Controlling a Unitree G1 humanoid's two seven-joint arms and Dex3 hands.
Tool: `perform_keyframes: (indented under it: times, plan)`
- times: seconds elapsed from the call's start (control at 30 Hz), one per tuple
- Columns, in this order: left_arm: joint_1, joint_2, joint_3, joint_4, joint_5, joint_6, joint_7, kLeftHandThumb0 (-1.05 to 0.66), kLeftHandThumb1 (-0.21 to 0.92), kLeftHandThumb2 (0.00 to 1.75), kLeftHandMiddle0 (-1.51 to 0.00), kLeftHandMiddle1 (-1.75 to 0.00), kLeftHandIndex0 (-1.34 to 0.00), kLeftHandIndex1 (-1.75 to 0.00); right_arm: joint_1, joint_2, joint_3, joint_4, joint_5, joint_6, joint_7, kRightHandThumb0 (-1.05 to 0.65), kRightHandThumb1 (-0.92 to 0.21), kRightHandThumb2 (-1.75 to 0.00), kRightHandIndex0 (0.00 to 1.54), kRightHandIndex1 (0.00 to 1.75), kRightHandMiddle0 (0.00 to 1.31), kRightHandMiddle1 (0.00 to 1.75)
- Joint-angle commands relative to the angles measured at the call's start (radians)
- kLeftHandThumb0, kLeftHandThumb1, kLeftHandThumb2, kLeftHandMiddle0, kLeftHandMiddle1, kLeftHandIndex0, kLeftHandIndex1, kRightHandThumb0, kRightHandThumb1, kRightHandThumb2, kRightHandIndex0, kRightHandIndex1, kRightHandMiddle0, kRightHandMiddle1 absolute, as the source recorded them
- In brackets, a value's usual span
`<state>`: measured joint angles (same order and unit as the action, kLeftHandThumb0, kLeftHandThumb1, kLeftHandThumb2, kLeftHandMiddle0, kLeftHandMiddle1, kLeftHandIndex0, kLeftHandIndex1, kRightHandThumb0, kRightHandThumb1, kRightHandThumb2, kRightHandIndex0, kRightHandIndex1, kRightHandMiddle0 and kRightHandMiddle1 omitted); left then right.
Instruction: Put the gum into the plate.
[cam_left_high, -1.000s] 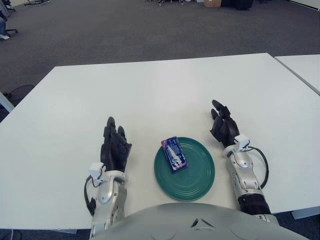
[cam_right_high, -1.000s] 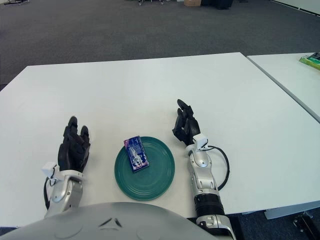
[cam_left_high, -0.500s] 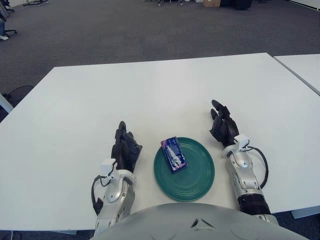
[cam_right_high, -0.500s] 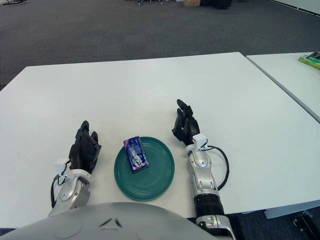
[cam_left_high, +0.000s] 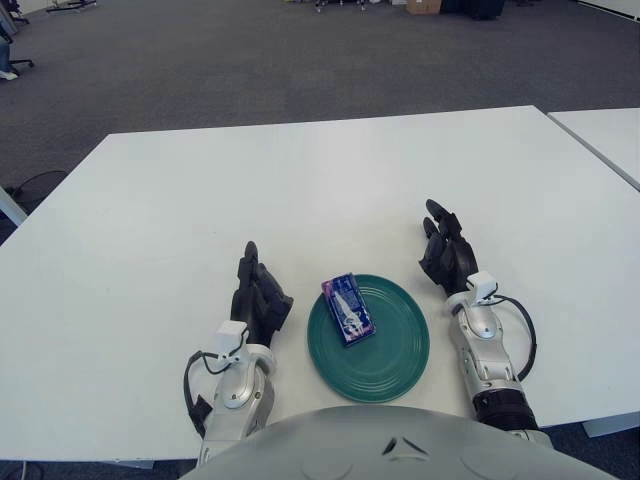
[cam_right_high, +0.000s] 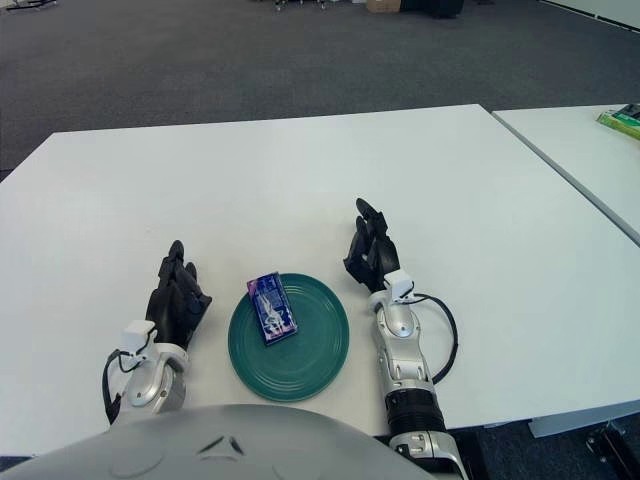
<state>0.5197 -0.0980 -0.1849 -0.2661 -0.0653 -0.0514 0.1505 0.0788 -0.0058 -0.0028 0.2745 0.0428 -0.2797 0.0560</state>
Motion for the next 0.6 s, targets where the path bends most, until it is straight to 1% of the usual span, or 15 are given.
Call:
perform_keyframes:
  times: [0.0,0.07,0.17,0.57]
  plan:
    - [-0.005,0.026,0.016,0.073,0.008,-0.017,-0.037,-1.00,0.92,1.09,-0.02,0.00,-0.06,-0.06,0.066,0.017,0.011,0.065,-0.011,0.027,-0.004,-0.64,-0.92,-0.94,0.12,0.00,0.00,0.43]
    - [-0.007,0.033,0.020,0.087,0.002,-0.038,-0.057,-1.00,0.92,1.10,-0.03,0.00,-0.02,-0.14,0.069,0.018,0.015,0.064,-0.012,0.024,-0.003,-0.64,-0.92,-0.94,0.11,0.00,0.00,0.42]
    - [-0.011,0.040,0.028,0.103,-0.008,-0.061,-0.082,-1.01,0.92,1.12,-0.03,0.00,-0.01,-0.18,0.074,0.020,0.019,0.061,-0.014,0.023,-0.003,-0.64,-0.92,-0.95,0.11,0.00,0.00,0.41]
    - [-0.026,0.054,0.047,0.125,-0.021,-0.111,-0.150,-1.03,0.92,1.11,-0.04,-0.01,0.00,-0.18,0.083,0.033,0.021,0.057,-0.018,0.034,-0.011,-0.65,-0.92,-0.95,0.10,0.00,0.00,0.40]
